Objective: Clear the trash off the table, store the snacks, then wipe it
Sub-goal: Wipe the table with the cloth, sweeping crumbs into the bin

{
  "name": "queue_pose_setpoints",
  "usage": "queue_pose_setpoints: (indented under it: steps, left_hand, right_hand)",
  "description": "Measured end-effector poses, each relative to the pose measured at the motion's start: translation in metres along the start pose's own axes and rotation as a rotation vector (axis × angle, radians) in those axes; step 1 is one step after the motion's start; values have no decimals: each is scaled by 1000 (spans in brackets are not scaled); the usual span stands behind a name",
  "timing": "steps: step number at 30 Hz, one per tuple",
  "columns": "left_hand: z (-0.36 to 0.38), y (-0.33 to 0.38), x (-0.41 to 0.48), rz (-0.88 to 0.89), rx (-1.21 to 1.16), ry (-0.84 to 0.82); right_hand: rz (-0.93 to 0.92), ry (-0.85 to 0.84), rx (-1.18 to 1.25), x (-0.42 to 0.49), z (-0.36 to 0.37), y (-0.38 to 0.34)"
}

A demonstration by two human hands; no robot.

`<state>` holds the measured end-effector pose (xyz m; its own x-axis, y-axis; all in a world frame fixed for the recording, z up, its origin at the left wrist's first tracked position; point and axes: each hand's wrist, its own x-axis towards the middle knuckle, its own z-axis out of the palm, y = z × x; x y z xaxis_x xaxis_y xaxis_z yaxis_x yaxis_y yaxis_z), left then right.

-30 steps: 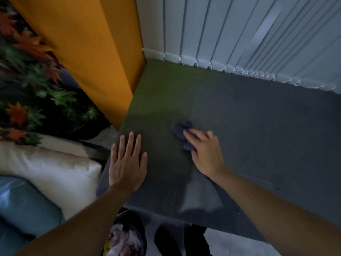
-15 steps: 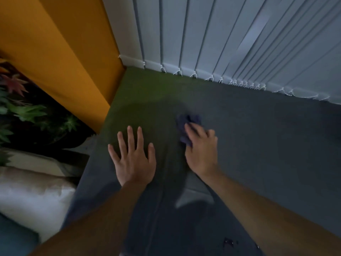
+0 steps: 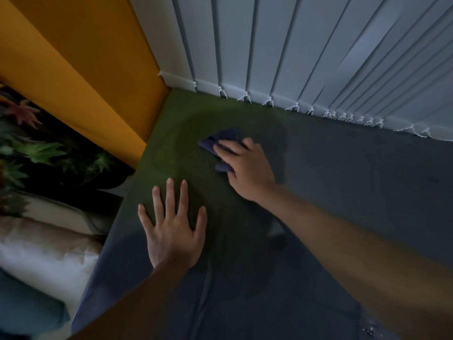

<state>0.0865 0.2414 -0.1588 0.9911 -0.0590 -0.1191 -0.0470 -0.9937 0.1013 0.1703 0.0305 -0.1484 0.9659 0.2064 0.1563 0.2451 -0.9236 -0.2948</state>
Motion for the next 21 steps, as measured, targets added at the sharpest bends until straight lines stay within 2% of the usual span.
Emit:
queue_pose_setpoints:
  steps: [1,3,6,7,8,9,12,13,14,16,19,20,21]
  left_hand:
    - [-1,0,0,-2,-1,0]
    - [-2,1,0,-2,-15,-5]
    - [-3,1,0,0,-21,-11]
    - [-3,1,0,0,-20,-11]
    - [-3,1,0,-1,-23,-9]
    - [-4,1,0,-2,-26,-8]
    - [-4,2,0,-2,-19,-12]
    - [-3,2,1,-2,-16,-17]
    - [-3,2,0,-1,-14,-21]
    - [-1,1,0,9,-1,-23]
    - [0,1,2,26,34,-35]
    - [0,1,2,34,40,-36]
    - [-1,2,1,47,46,-40]
  right_hand:
    - [-75,-37,-17,2,-3,7]
    - [-10,-9,-89,12,-8,32]
    - [416,111,-113,25,-14,58]
    - [516,141,-74,26,-13,52]
    - [529,163,-41,24,-12,42]
    - [455,165,-21,20,-8,30]
    - [29,40,-12,-3,-2,14]
    - [-39,7,-32,-8,-5,20]
    - [-30,16,-57,-10,-9,32]
    - [184,117,-105,-15,-18,57]
    - [682,265,-86,-27,-27,71]
    - [748,280,-74,-30,-26,64]
    - [725,279,-70,-32,-23,54]
